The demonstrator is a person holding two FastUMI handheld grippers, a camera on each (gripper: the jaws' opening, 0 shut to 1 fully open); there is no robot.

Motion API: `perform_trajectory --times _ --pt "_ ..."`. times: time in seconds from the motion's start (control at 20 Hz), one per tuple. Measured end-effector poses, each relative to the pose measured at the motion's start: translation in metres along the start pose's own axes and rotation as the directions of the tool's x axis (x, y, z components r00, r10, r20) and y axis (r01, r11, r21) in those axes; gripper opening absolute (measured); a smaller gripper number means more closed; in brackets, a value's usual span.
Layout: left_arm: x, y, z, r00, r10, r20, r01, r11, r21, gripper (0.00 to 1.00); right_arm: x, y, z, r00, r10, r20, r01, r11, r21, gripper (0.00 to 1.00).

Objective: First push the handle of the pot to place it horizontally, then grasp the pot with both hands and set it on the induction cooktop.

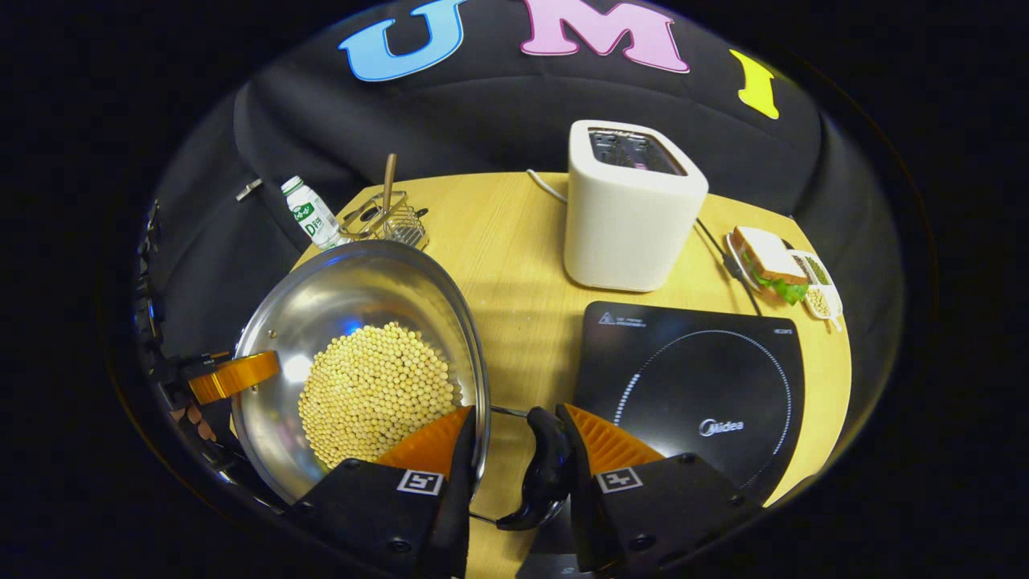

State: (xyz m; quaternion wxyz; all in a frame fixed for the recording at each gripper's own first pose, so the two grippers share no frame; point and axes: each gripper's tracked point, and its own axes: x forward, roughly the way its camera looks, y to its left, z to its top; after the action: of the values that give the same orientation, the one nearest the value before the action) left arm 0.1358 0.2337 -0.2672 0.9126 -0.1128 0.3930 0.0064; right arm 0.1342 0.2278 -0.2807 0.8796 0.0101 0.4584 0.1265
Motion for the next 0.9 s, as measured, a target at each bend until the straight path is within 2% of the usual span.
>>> perform_trajectory --times 0.4,0.75,0.8,0.85,0.9 --pt "-0.026 -0.062 -0.008 0.999 0.013 -0.039 -0.014 1.000 -0.022 0.55 -0.040 -0.057 -0.004 0.999 0.025 -0.023 -0.025 1.000 0.004 0.54" --pt "-0.030 -0.130 -0.017 0.999 -0.009 -0.049 0.008 1.000 -0.013 0.55 -0.061 -0.124 -0.007 1.000 0.003 -0.016 -0.003 1.000 0.014 0.53" --pt "-0.027 -0.139 -0.018 0.999 -0.013 -0.051 0.012 1.000 -0.010 0.55 -0.062 -0.133 -0.008 1.000 0.001 -0.017 -0.001 1.000 0.016 0.54" --pt "-0.024 -0.147 -0.018 0.998 -0.017 -0.054 0.017 1.000 -0.009 0.55 -0.064 -0.141 -0.009 1.000 -0.001 -0.018 0.002 1.000 0.020 0.58" --pt "-0.023 -0.156 -0.020 0.998 -0.021 -0.057 0.020 1.000 -0.007 0.55 -0.065 -0.150 -0.010 1.000 -0.004 -0.019 0.004 1.000 0.025 0.54"
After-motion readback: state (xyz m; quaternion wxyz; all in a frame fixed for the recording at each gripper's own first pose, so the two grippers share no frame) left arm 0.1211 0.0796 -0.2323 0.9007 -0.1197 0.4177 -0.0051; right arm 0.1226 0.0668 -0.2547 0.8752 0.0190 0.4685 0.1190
